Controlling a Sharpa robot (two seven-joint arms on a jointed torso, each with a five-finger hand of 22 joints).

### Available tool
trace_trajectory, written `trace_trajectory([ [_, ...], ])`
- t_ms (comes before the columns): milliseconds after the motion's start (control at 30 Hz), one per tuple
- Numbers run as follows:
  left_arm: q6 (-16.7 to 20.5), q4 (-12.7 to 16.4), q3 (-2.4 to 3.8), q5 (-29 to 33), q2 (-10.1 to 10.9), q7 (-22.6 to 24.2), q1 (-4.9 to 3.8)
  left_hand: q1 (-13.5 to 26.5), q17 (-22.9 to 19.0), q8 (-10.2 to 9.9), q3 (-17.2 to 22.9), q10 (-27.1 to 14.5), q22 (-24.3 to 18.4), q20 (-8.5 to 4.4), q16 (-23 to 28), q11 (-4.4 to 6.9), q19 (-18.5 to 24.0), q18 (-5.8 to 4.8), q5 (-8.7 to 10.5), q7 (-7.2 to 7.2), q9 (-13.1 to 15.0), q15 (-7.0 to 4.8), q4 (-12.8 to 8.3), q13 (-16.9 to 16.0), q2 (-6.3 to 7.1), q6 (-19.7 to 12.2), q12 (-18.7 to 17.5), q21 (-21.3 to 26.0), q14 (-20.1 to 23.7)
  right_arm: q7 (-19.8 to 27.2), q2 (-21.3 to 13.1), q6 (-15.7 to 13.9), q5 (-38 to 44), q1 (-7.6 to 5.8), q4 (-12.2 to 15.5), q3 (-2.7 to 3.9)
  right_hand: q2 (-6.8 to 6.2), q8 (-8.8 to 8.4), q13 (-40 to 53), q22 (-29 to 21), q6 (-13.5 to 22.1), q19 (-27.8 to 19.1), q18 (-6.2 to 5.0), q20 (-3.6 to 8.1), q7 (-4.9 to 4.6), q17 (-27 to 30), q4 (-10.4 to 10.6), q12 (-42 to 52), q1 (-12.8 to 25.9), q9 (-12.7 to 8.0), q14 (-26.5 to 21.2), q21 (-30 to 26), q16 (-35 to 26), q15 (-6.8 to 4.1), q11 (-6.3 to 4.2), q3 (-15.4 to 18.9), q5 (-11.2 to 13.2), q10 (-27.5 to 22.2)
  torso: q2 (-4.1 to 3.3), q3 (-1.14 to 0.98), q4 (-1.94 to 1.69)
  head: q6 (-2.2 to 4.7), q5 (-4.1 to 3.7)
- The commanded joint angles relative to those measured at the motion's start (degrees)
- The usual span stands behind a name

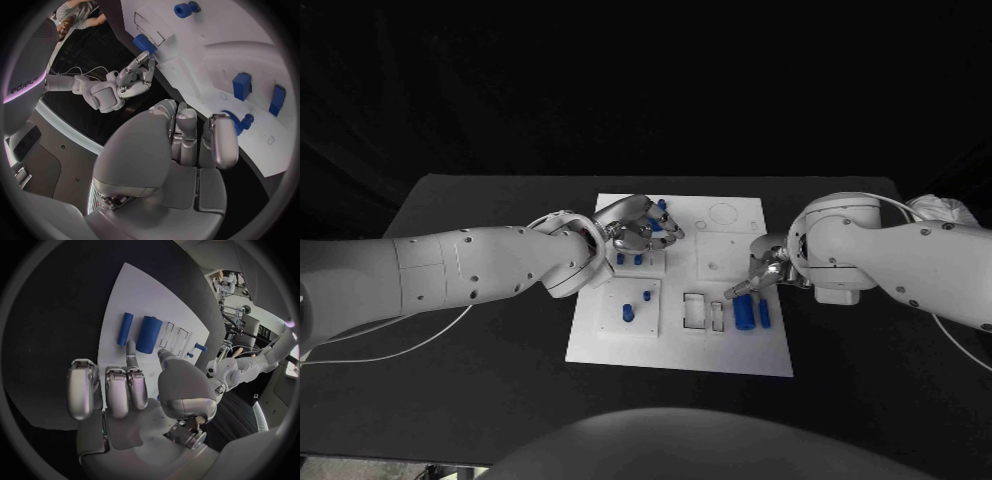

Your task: Assemble the parts on the task board

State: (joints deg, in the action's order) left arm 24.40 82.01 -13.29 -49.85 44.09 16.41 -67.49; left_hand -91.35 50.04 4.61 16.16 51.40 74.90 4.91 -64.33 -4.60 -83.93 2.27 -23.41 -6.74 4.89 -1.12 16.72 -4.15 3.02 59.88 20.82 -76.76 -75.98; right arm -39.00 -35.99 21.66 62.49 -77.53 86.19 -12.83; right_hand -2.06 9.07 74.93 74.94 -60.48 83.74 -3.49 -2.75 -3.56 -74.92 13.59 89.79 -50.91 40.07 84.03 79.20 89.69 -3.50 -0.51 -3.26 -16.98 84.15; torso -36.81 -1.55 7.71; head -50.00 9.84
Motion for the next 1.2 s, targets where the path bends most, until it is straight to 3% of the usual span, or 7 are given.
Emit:
trace_trajectory([
  [33,-1.18,0.11,0.04,-0.09,-0.12,-0.32,-0.01,0.71,-0.06,0.23,0.36,0.33,11.23,0.28,-0.22,-0.07,-0.42,0.63,0.17,0.09,0.09,0.31,-0.08,-0.05,-0.03,0.33,0.14,0.23,-0.04,-0.31,0.18,0.80,-0.47,0.17,-0.18,0.00,0.07,-0.06,15.07,11.56,0.49,1.05,0.87,0.06,-0.03,-15.08,-0.24,0.21,0.69,0.23,5.97,-0.36,0.31,-0.10,-0.01,-0.11,0.41,5.85,-0.03,0.01,-0.01,0.00,0.20],
  [433,-1.09,0.07,0.05,-0.10,-0.13,-0.61,-0.01,0.74,-0.17,0.28,0.39,0.40,11.21,0.33,-0.17,-0.10,-0.39,0.64,0.17,0.04,0.11,0.41,-0.10,-0.06,0.10,0.41,0.19,0.31,-0.01,-0.48,0.89,0.82,-0.67,0.71,-1.30,-0.01,0.67,-0.62,15.07,11.16,1.18,0.52,0.59,-0.07,-0.18,-15.08,-1.38,0.21,-0.36,1.18,5.97,-1.68,0.31,0.02,0.12,-1.10,-1.79,5.85,0.04,0.01,0.03,0.00,0.48],
  [833,-1.17,0.10,0.04,-0.10,-0.23,-1.02,-0.01,0.74,-0.17,0.28,0.39,0.40,11.21,0.33,-0.17,-0.10,-0.39,0.64,0.17,0.04,0.11,0.41,-0.10,-0.06,0.10,0.41,0.19,0.31,-0.01,-0.65,1.38,0.89,-0.62,1.32,-2.17,-0.01,0.75,-0.64,15.07,10.95,0.82,0.33,0.42,0.20,0.29,-15.08,-5.45,0.21,-3.55,3.50,5.97,-2.58,0.31,-0.34,-0.29,-4.59,-10.98,5.85,0.01,0.03,0.03,0.00,0.61],
  [1200,-1.14,0.05,0.04,-0.10,-0.33,-1.19,-0.01,0.74,-0.18,0.31,0.44,0.45,11.20,0.39,-0.18,-0.12,-0.37,0.65,0.15,0.01,0.13,0.50,-0.12,-0.06,0.18,0.44,0.22,0.34,-0.02,-0.58,1.17,-1.06,-2.42,1.47,-2.70,-0.01,0.95,0.77,15.07,10.85,0.15,0.26,0.34,0.71,1.04,-15.08,-8.20,0.21,-4.52,6.93,5.97,-3.11,0.31,-0.88,-0.97,-8.06,-14.26,5.85,0.07,0.02,0.06,0.00,0.89],
])
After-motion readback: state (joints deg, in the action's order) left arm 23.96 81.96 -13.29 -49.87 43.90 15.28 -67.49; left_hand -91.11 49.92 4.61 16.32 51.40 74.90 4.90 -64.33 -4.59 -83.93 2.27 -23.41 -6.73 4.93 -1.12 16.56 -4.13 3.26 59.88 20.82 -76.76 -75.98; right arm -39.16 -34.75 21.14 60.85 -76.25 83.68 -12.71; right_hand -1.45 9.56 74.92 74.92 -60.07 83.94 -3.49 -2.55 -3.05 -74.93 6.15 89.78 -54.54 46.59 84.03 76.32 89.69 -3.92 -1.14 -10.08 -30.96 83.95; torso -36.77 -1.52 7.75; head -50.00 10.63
